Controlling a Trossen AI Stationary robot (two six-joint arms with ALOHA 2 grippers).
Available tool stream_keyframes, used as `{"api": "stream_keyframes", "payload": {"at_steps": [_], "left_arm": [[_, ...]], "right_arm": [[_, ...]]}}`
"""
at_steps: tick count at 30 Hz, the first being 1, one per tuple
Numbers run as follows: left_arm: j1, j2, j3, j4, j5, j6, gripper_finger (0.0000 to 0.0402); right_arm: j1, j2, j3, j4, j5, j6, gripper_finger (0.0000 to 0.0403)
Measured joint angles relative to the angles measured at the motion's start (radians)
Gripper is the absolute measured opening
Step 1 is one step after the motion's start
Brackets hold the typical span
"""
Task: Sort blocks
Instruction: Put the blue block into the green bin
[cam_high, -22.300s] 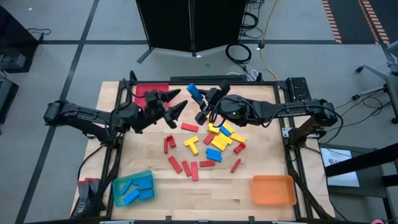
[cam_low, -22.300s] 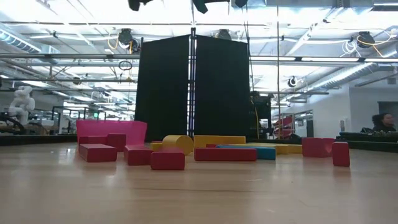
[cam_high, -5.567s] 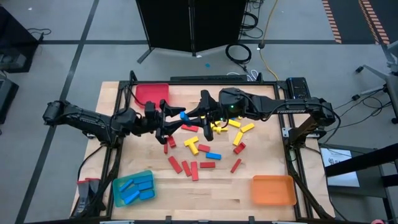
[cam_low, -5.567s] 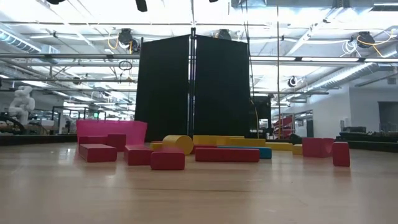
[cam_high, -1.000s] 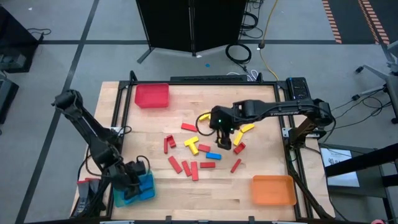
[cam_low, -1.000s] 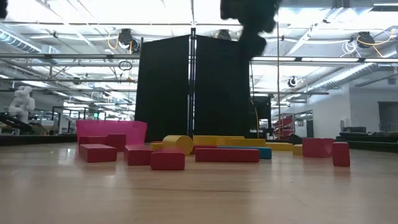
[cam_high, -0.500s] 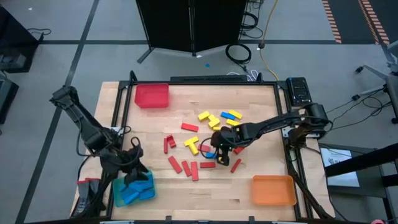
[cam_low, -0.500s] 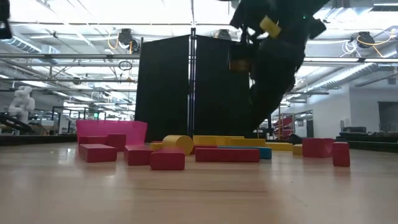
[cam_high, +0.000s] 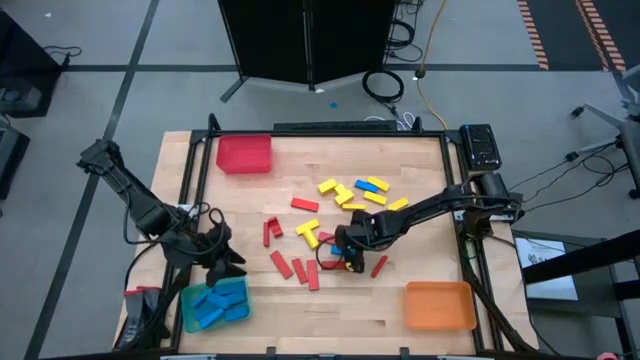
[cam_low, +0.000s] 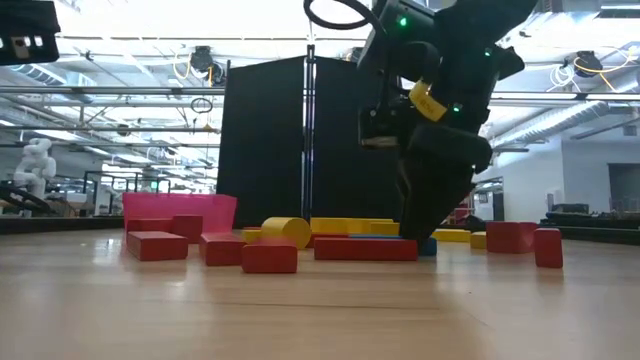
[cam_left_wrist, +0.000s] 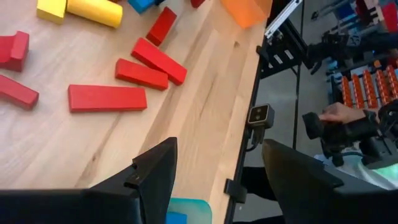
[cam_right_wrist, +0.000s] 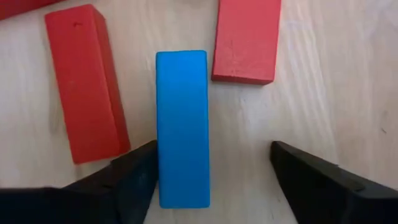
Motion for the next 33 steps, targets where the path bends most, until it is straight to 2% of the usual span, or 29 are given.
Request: {"api": "stream_keyframes", "payload": {"at_steps": [3,8,9,17,21,30,33], "left_arm": [[0.01,0.0,0.0,0.0,-0.005,0.005,0.0242],[0.029,0.0,0.0,0.001,-0.033,0.053,0.0242],[0.034,0.0,0.0,0.001,-0.039,0.058,0.0242],[0.055,0.0,0.0,0.005,-0.045,0.106,0.0242],[0.073,0.0,0.0,0.005,-0.069,0.165,0.0242],[0.168,0.0,0.0,0.016,-0.308,0.301,0.0242],[0.196,0.0,0.0,0.086,-0.415,0.386,0.0242]], "right_arm": [[-0.001,0.002,-0.001,-0.004,0.009,0.022,0.0235],[-0.002,0.003,-0.002,-0.004,-0.01,0.017,0.0096],[-0.003,0.003,-0.002,-0.003,-0.02,0.012,0.0084],[-0.003,-0.001,-0.001,0.003,-0.039,0.007,0.0085],[-0.002,-0.029,0.042,-0.026,-0.03,-0.021,0.0085],[-0.072,-0.106,0.241,-0.068,0.023,-0.102,0.0085],[-0.089,-0.12,0.336,-0.049,0.026,-0.144,0.0085]]}}
